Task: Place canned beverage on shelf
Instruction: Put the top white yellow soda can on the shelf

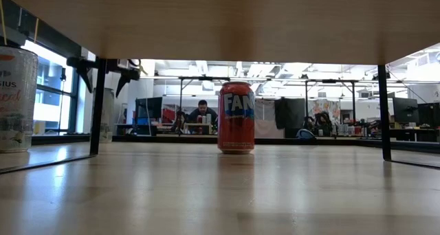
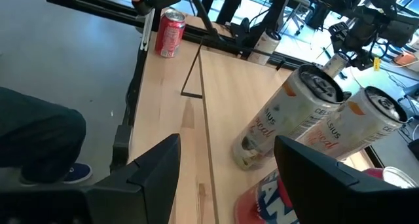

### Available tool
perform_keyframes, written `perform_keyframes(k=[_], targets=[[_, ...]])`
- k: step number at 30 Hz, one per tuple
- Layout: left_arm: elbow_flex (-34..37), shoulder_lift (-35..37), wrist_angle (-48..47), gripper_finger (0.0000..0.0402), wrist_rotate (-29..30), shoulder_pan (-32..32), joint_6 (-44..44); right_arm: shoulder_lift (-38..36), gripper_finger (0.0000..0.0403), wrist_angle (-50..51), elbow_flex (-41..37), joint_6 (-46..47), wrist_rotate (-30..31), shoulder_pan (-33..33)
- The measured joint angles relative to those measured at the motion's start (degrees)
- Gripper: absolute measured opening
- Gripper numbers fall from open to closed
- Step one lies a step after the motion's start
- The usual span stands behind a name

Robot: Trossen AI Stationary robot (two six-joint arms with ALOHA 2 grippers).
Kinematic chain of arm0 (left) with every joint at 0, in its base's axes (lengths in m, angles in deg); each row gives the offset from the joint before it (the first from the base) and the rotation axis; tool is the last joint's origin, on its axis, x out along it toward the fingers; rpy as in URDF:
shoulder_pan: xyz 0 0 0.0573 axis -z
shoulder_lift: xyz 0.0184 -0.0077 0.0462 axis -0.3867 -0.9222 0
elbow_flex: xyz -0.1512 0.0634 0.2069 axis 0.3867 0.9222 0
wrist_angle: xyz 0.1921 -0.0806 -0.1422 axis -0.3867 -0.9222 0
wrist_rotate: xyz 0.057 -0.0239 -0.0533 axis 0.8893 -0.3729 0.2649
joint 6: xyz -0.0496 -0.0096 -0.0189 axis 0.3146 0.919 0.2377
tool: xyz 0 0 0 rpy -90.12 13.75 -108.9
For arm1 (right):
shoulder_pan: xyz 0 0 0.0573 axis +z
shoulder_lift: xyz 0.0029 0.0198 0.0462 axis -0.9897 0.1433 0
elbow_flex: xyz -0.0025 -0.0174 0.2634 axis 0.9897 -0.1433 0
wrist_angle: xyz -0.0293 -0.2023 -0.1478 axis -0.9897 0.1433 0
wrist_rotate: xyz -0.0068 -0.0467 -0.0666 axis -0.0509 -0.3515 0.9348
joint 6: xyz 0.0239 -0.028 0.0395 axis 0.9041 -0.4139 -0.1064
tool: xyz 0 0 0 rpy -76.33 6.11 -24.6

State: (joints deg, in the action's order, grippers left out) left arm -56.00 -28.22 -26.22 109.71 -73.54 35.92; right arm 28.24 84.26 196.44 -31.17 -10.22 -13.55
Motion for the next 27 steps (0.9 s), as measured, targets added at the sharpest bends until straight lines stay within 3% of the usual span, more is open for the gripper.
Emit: perform_keyframes(k=[20, 27], targets=[[1.37, -0.2, 5.59, 0.032, 1.77, -0.59, -0.99, 0.4, 0.0231, 0.06, 0.0, 0.35, -0.24, 0.09], [3.18, -0.2, 6.56, 0.0278, 0.17, -0.95, 0.01, 0.4, 0.0231, 0.04, 0.0, 0.35, -0.24, 0.09]])
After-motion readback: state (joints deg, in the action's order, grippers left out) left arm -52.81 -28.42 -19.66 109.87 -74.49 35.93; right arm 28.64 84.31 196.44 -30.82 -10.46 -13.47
